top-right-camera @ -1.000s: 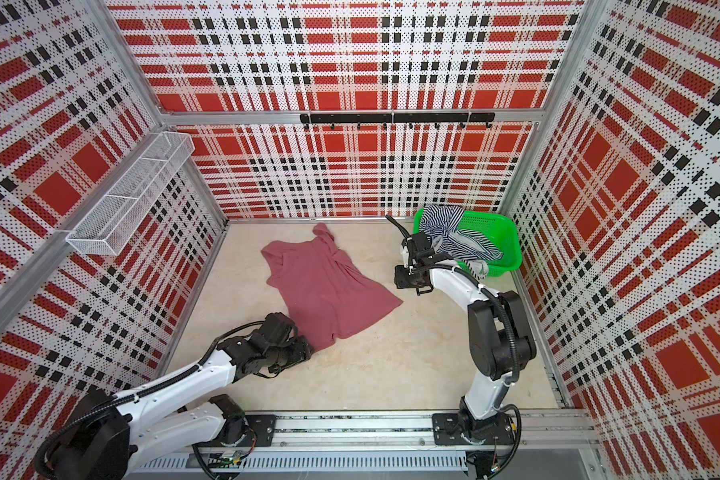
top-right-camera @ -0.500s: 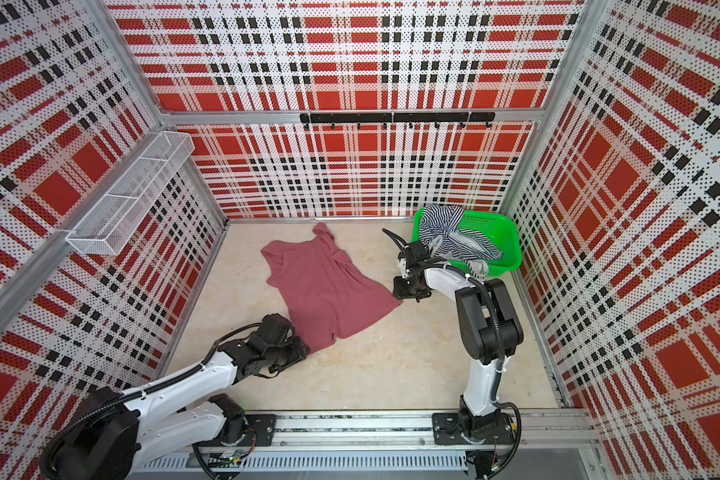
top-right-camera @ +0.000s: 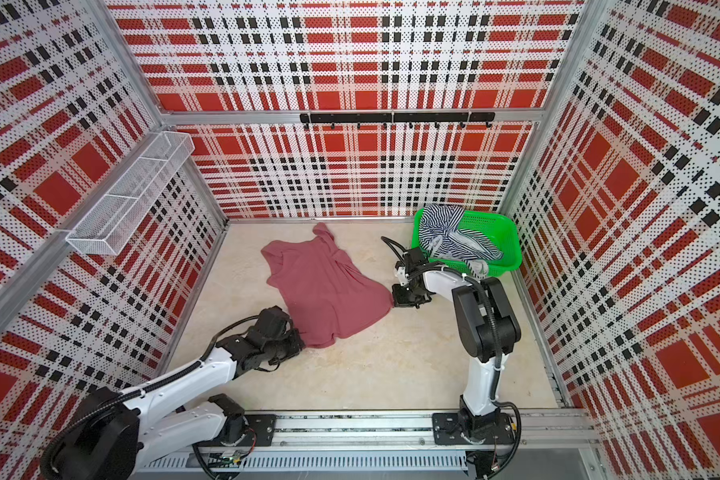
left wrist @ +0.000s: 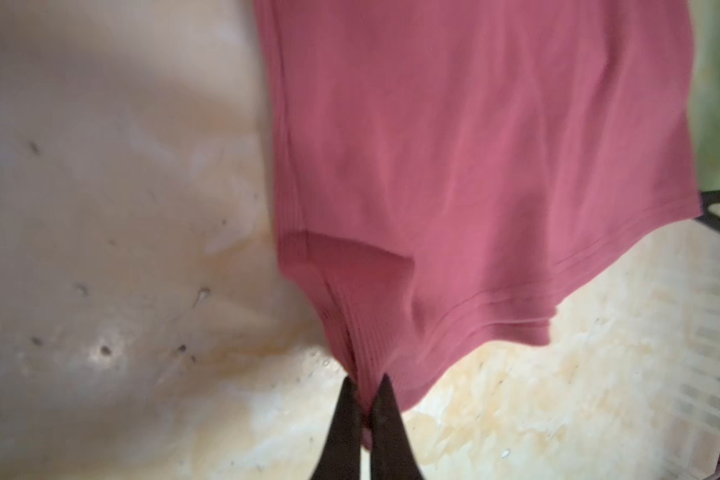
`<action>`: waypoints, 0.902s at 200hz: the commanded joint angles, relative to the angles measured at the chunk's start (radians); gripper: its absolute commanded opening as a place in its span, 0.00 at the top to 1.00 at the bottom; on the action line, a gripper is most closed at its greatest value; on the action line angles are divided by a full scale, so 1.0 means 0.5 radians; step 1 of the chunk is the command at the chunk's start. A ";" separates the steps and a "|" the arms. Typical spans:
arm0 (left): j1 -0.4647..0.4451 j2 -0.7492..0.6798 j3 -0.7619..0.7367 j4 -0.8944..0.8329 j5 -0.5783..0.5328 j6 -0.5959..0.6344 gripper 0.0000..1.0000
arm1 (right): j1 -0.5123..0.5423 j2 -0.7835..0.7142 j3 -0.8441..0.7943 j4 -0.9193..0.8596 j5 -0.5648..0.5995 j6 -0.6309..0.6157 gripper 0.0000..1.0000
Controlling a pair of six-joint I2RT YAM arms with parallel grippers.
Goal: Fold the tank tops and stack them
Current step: 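Grasp the tank top hem with the left and right grippers, then lift the tank top by the hem with both grippers and shake it out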
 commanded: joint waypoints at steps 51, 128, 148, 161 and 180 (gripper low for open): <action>0.323 0.118 1.194 -0.275 -0.242 0.689 1.00 | 0.014 -0.478 0.611 -0.126 0.236 0.061 1.00; 0.387 0.447 2.721 -0.716 -0.533 1.262 1.00 | -0.036 -0.684 1.364 -0.240 0.341 0.005 1.00; 0.387 0.434 2.903 -0.713 -0.548 1.314 1.00 | -0.037 -0.805 1.415 -0.145 0.270 0.047 1.00; 0.387 0.407 2.957 -0.717 -0.549 1.348 1.00 | -0.035 -0.861 1.452 -0.141 0.248 0.045 1.00; 0.394 0.370 3.010 -0.760 -0.545 1.384 1.00 | -0.036 -0.925 1.466 -0.139 0.214 0.037 1.00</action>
